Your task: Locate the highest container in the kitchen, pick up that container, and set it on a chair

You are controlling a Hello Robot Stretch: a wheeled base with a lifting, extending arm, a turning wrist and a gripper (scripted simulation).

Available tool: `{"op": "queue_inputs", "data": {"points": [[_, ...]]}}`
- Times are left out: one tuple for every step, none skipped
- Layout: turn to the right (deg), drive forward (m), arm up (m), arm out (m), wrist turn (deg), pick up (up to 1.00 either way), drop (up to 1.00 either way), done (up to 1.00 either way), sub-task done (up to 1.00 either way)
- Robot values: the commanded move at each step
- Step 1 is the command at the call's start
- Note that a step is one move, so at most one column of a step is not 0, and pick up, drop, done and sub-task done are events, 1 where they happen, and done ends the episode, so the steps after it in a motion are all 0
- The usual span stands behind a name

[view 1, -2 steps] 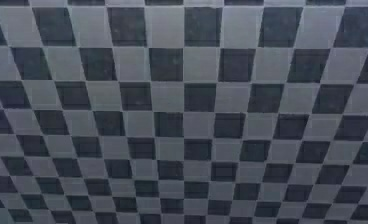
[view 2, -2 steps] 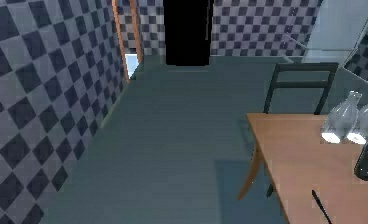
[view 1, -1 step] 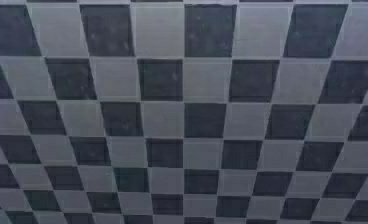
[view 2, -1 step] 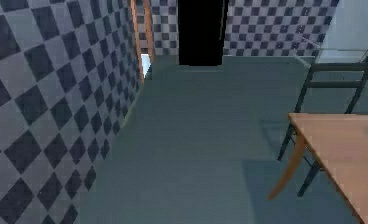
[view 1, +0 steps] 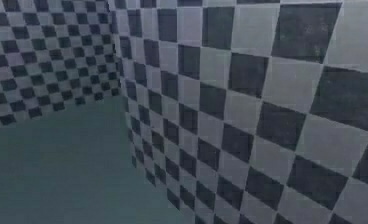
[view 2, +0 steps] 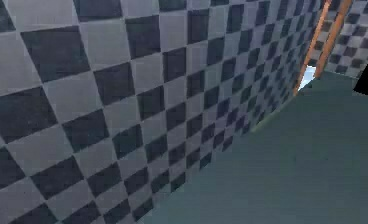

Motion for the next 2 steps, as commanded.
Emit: {"op": "queue_inputs", "data": {"points": [[-39.0, 0.00, 0.00, 0.00, 0.0, 0.00, 0.00, 0.00, 0.00], [0.0, 1.00, 0.00, 0.00, 0.0, 0.00, 0.00, 0.00, 0.00]]}}
